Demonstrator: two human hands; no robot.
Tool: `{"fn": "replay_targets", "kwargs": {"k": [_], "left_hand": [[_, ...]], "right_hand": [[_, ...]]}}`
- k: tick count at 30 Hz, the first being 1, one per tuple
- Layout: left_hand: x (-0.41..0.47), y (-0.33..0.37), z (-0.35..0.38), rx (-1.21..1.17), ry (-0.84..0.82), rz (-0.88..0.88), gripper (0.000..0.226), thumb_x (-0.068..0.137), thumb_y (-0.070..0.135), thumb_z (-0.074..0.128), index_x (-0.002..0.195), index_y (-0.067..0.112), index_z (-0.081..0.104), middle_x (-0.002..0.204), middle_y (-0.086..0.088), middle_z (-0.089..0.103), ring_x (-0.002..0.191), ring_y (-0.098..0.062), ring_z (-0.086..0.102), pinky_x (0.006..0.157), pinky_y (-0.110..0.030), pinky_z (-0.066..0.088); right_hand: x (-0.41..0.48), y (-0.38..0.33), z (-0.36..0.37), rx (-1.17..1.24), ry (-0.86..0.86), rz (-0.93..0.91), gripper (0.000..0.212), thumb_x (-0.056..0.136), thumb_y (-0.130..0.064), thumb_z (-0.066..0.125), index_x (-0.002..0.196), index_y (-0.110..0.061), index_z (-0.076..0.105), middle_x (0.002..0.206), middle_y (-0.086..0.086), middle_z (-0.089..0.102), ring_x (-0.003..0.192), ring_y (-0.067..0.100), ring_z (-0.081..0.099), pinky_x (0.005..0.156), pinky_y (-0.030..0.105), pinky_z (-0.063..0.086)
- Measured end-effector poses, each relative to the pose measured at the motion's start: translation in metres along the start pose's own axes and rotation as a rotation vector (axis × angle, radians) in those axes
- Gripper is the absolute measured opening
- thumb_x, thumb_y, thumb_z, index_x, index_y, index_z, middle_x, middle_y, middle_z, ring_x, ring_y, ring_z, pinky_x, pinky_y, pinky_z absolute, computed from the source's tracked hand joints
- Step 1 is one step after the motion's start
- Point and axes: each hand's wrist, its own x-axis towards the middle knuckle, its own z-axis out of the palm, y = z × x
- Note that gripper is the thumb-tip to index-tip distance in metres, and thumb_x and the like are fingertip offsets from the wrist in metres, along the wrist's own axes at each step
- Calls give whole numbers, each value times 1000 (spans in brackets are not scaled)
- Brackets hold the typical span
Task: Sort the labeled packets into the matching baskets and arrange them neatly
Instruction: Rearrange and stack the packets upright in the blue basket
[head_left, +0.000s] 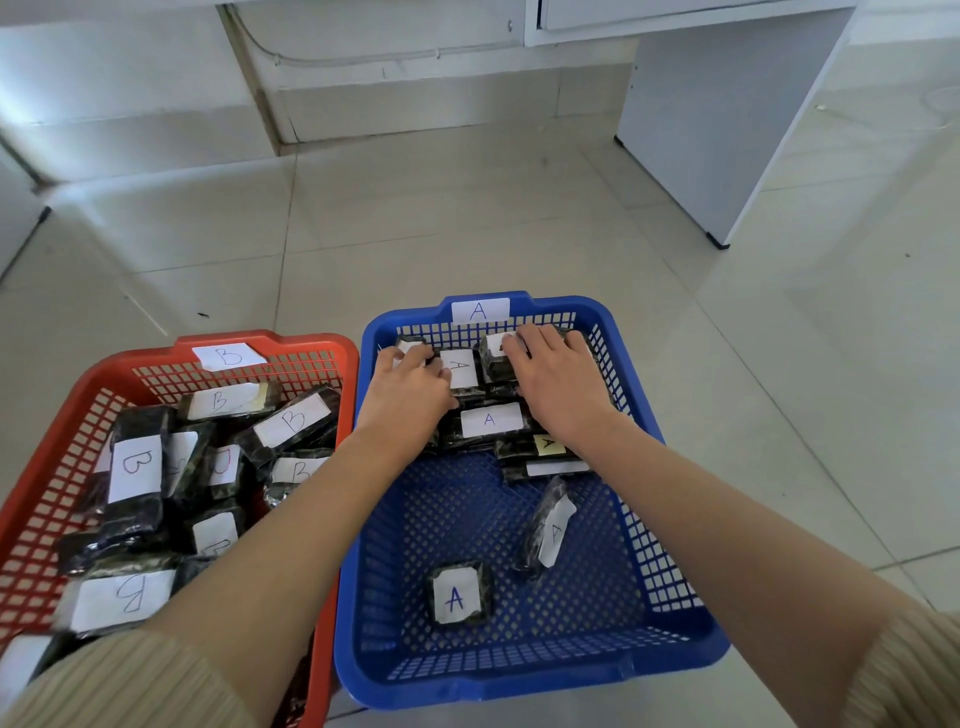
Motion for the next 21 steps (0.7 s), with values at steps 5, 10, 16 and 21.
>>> {"fn": "replay_targets", "kwargs": {"k": [5, 10, 16, 21], "left_hand": [[-3, -2, 1, 9, 0, -2, 39, 99, 39, 37, 124, 12, 52, 129, -1, 53, 134, -21, 29, 106, -40, 23], [-2, 0, 3, 46, -18, -9, 35, 98, 32, 43, 124, 11, 52, 131, -3, 52, 136, -23, 28, 106, -41, 25], [-1, 8, 9, 64, -14, -26, 30, 94, 21, 52, 121, 9, 56, 127, -5, 55, 133, -23, 31, 104, -40, 29], [3, 7, 8, 87, -2, -2, 30, 92, 20, 56, 120, 10, 58, 127, -4, 55, 132, -24, 32, 106, -44, 26]], "right_hand": [[-1, 1, 2, 1, 0, 12, 49, 91, -16, 54, 135, -9, 31, 138, 10, 39, 125, 27, 37, 100, 39, 30], [0, 2, 0, 2, 3, 2, 49, 90, -16, 56, 133, -10, 32, 137, 9, 39, 126, 26, 37, 101, 40, 30], [0, 1, 3, -5, 12, 3, 47, 91, -15, 53, 133, -10, 33, 135, 8, 41, 125, 25, 38, 102, 40, 29], [1, 3, -1, 7, 25, 22, 53, 93, -20, 53, 138, -10, 29, 140, 7, 38, 128, 25, 35, 104, 44, 28]]}}
